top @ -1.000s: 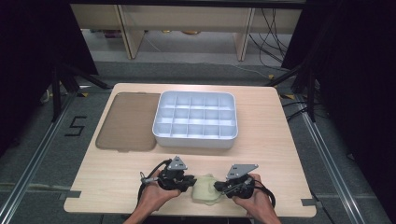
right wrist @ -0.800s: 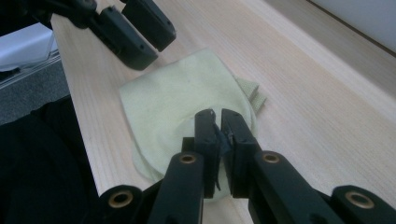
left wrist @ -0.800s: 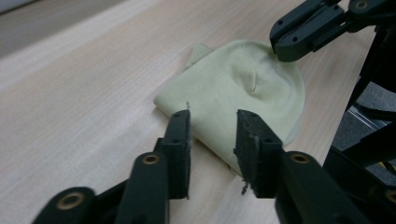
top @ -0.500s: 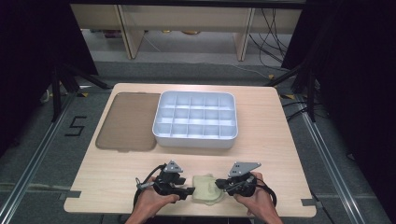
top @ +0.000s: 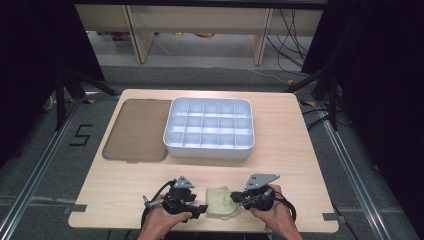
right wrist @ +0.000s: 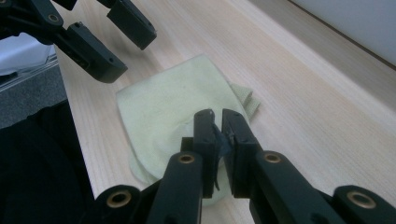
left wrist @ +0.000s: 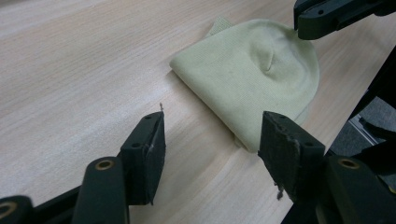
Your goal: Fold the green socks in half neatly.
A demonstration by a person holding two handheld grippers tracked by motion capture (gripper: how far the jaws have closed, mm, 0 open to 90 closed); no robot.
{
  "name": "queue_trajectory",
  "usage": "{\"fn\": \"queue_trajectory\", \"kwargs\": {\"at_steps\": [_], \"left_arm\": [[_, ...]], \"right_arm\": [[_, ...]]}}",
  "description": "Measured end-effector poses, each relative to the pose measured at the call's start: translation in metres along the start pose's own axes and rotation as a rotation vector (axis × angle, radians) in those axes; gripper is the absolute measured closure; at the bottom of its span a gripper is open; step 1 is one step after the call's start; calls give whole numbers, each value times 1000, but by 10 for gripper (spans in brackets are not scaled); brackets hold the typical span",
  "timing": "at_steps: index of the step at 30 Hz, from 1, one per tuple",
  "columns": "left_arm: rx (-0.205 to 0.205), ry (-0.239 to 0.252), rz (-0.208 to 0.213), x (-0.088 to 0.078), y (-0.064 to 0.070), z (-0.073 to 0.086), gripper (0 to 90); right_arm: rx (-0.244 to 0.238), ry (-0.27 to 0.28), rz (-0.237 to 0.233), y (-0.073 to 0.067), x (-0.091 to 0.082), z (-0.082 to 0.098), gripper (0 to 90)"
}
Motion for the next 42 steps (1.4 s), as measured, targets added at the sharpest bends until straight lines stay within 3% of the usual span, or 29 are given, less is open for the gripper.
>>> {"fn": "queue_trajectory", "kwargs": {"at_steps": [8,11,13,14,15,21,24,32,38,39,40,41,42], "left_arm": [[4,-12,30,12,9,-5,427],[-41,1,38,17,8,-9,442],[-43,6,38,18,9,-10,464],[-37,4,34,19,9,-9,464],[4,-19,29,19,8,-6,498],[21,-29,23,22,13,-4,584],[23,-26,22,22,13,-4,622],[-8,0,32,23,16,-2,750],[-19,12,38,22,17,-4,787],[-54,43,36,23,18,-6,791],[-54,43,36,23,18,-6,795],[-25,23,37,21,16,-4,795],[-50,42,38,22,18,-6,801]], "right_arm": [[-12,6,-7,-1,-1,-1,846],[-19,6,-7,0,-1,-1,844],[-27,8,-7,0,-1,-1,844],[-27,8,-7,0,-1,-1,844],[-12,4,-9,-1,-1,0,844],[-26,7,-5,0,-1,-1,844],[-11,0,-1,-1,0,0,844],[-18,10,7,1,0,-3,844],[-39,4,-1,1,6,-8,845],[-49,4,4,2,9,-10,845],[-49,4,4,2,9,-10,845],[-40,-1,-1,1,11,-10,846],[-44,0,2,2,14,-13,847]]}}
Point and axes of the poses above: each handheld gripper's, and its own axes: x roughly forward along the jaws, z roughly out of its underside, y roughly to its right, the point moved 9 cm from there along x, roughly forward along the jaws, and after that the axes turned 3 degrees about -z, right-handed, at the moved point
